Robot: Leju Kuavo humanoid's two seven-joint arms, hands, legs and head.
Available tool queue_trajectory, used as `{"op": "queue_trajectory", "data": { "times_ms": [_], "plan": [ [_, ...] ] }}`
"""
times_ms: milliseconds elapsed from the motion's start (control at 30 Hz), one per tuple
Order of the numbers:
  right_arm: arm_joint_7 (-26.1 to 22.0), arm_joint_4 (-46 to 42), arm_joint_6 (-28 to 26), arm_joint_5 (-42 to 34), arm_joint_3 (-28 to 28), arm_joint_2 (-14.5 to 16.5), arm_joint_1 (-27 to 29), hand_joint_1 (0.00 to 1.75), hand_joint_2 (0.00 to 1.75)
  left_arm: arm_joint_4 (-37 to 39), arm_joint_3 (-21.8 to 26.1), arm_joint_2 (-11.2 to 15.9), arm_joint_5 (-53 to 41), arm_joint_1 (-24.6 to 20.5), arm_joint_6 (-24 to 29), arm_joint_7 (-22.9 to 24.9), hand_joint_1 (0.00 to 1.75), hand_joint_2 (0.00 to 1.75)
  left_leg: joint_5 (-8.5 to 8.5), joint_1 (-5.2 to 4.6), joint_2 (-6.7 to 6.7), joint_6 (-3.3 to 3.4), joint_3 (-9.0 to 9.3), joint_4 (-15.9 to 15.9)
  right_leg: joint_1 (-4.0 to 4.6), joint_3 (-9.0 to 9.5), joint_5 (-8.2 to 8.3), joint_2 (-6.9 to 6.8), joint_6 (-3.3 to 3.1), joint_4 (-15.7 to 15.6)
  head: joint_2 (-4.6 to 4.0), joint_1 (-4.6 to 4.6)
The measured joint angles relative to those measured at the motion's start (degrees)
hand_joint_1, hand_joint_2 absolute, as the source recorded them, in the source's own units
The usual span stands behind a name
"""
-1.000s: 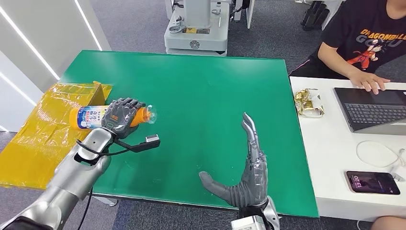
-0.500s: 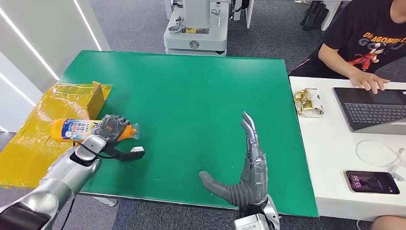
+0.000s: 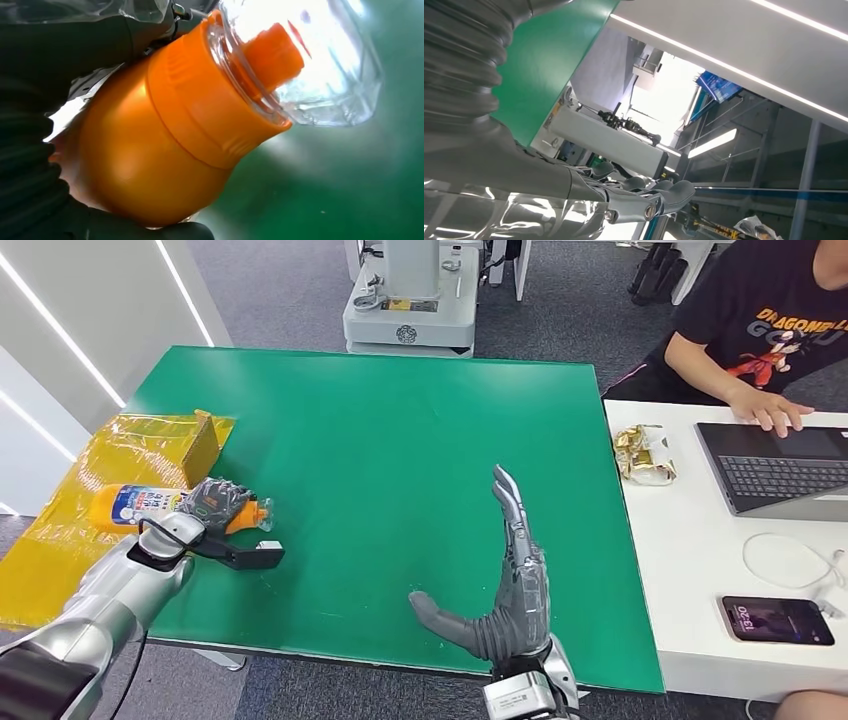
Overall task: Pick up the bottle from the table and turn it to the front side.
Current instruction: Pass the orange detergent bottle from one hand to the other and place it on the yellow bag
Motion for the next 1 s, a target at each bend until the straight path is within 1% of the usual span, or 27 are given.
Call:
{"op": "queue_trajectory", "data": {
  "times_ms": [367,633,733,900,1000],
  "plan": [
    [0.0,0.3,0.1,0.0,0.0,0.0,-0.1,0.00,1.75,2.2,0.0,0.0,1.9,-1.2,-1.8,0.4,0.00,1.75,0.02,0.00,0.00,-0.03,0.01,0.0,0.00,0.00,0.00,0.00,-0.01,0.0,0.00,-0.01],
    [0.0,0.8,1.1,-0.2,0.0,0.0,-0.4,0.00,1.75,2.6,0.1,1.1,4.0,-1.0,-1.9,-0.4,0.00,1.75,0.02,0.00,0.01,-0.04,0.06,-0.1,0.00,0.02,0.00,0.01,-0.02,0.0,0.00,-0.01],
    [0.3,1.1,1.2,-0.4,0.0,0.0,-0.4,0.00,1.75,2.6,0.6,1.7,5.7,-0.3,-0.2,-0.7,0.00,1.75,0.02,-0.01,0.02,-0.04,0.10,-0.1,-0.01,0.03,0.00,0.02,-0.02,0.0,0.00,-0.01],
    [0.4,1.3,1.2,-0.4,0.0,0.0,-0.4,0.00,1.75,2.0,2.2,2.6,8.5,1.9,4.8,-0.6,0.00,1.75,0.02,-0.01,0.02,-0.05,0.12,-0.1,-0.01,0.01,-0.02,0.03,-0.04,0.0,0.00,-0.01],
    [0.4,1.4,1.3,-0.1,0.0,0.0,-0.4,0.00,1.75,0.4,3.3,3.5,9.7,3.4,5.0,-0.6,0.00,1.75,0.03,0.00,0.03,-0.06,0.12,-0.1,0.00,0.01,-0.02,0.03,-0.05,0.0,0.00,0.00]
  ]
}}
